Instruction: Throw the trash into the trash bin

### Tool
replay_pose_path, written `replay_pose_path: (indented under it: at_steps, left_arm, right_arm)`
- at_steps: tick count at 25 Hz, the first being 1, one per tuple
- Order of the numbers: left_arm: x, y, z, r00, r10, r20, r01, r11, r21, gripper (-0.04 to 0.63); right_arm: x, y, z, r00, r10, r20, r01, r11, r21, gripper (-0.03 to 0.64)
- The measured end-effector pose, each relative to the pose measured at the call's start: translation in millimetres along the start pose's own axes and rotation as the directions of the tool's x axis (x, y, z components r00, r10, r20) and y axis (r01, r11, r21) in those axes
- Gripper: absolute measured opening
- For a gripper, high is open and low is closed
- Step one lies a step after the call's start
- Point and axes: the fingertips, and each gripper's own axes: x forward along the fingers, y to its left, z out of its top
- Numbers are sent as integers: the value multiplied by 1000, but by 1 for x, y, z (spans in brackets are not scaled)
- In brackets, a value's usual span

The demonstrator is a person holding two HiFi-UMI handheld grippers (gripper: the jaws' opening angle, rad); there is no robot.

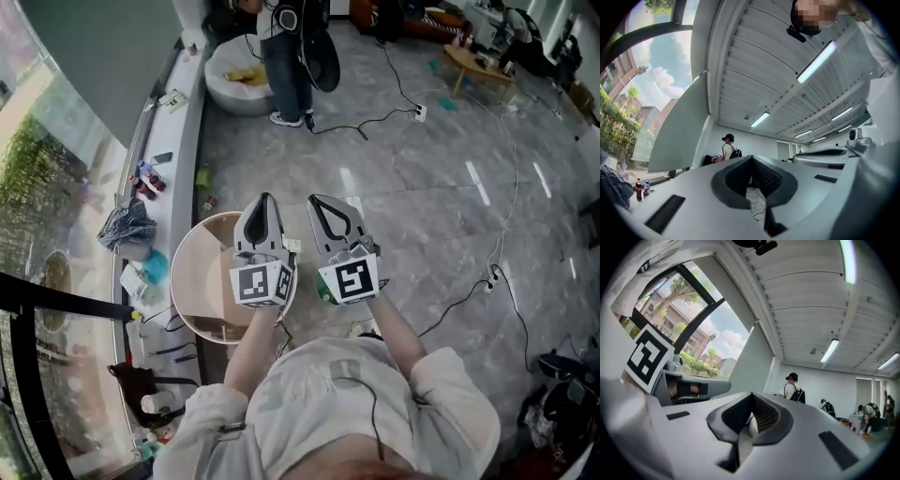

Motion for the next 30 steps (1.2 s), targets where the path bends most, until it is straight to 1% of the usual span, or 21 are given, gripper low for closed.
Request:
replay_pose_path:
  at_steps: [3,4,6,11,14,16,21,23,25,27,28,29,30]
  left_arm:
    - [-1,-5,3,1000,-12,-4,12,1000,-17,12]
    - [-2,-6,4,1000,-13,-4,13,1000,-15,12]
    - [-6,-8,9,1000,-11,-5,11,1000,3,12]
    - [-12,-4,28,999,-4,39,3,1000,14,12]
    - [-16,1,29,1000,11,24,-11,1000,24,12]
    - [-20,2,27,1000,17,17,-18,999,32,12]
    - [-25,4,29,999,26,21,-27,998,51,12]
    - [-26,10,30,999,32,25,-34,997,69,12]
    - [-30,20,29,999,43,27,-46,994,94,12]
    - [-39,37,23,997,76,16,-77,989,127,12]
    - [-45,47,17,995,101,6,-100,985,140,12]
    - [-52,60,9,992,129,-8,-127,981,146,12]
    - [-58,75,0,987,160,-24,-155,977,146,12]
  right_arm:
    - [4,0,7,999,-12,48,8,995,99,14]
    - [4,0,8,999,-14,52,8,993,116,14]
    - [3,1,10,999,-8,47,2,993,117,14]
    - [2,6,8,1000,13,29,-17,989,146,14]
    - [2,13,6,999,31,12,-32,987,157,14]
    - [2,18,3,999,37,14,-39,983,182,14]
    - [6,22,0,998,60,7,-60,973,222,14]
    - [12,23,-5,997,71,2,-69,967,247,14]
    - [21,29,-17,993,115,-25,-103,954,282,14]
    - [33,47,-34,974,215,-66,-183,929,323,15]
    - [40,59,-47,956,277,-97,-231,914,335,15]
    - [49,73,-62,930,341,-135,-279,898,341,17]
    - [60,88,-81,897,405,-176,-329,879,346,27]
